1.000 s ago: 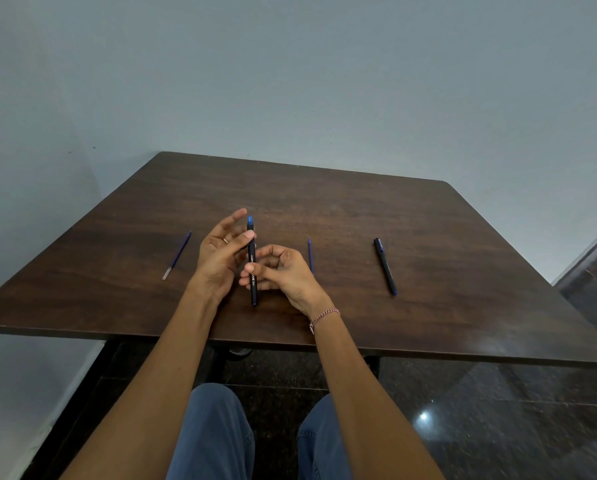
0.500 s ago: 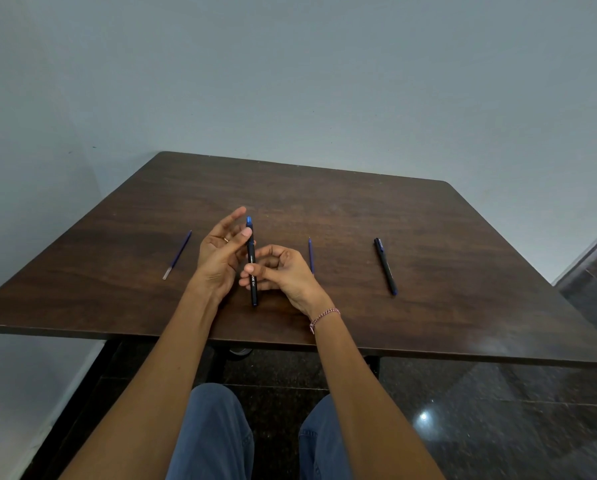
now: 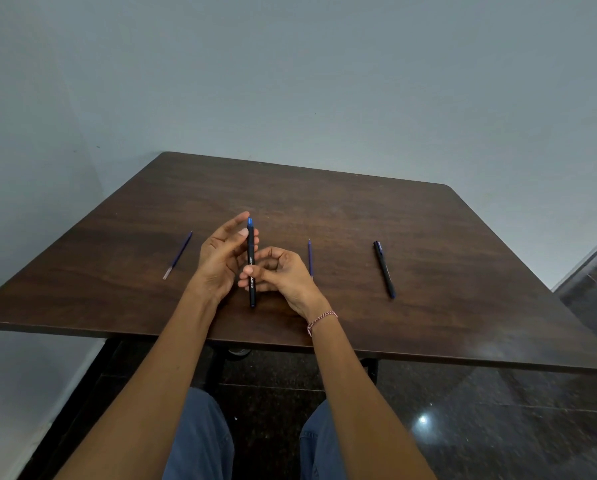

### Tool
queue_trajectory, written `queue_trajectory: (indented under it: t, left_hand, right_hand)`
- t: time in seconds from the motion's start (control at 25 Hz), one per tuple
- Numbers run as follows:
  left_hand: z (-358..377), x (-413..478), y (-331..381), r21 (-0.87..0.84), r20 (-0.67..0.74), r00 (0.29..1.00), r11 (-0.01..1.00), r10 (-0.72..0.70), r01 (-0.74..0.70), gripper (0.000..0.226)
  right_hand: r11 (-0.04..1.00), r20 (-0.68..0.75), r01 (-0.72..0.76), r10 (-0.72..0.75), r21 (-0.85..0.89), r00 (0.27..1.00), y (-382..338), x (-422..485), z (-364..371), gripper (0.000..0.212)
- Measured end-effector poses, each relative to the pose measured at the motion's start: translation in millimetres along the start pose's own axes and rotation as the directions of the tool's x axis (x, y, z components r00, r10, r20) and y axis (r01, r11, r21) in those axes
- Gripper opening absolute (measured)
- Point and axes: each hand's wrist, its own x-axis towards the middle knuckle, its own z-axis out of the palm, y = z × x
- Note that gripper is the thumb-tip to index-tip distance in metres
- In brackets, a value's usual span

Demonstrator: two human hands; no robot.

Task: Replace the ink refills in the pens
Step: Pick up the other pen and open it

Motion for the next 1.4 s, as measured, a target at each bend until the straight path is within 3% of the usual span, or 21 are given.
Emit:
queue_trajectory:
  t: [0.4,1.08,1.4]
  left_hand:
    - [-2.2,1.1,-1.9,0.002,-0.001,0.998,0.998,-0.068,0.068,0.034]
    - [-0.6,4.9,-1.7,-0.007,-0.019,0.999,0.999,-0.039,0.039,0.025]
    - [-2.2,2.2,-0.9,-0.037,0.003,0.999,0.998,-0.047,0.047,0.032]
  right_hand:
    - [1.000,-0.015,-0.017,0.017,-0.017,1.000,-0.2,-3.9,2.9,0.019]
    - [1.000,-0.027,-0.016,0.016,-0.009,1.000,-0.1,1.4,1.7,0.021]
    - [0.999,-0.062,-0.020,0.017,-0.036,0.998,-2.3,-1.2,3.4,0.021]
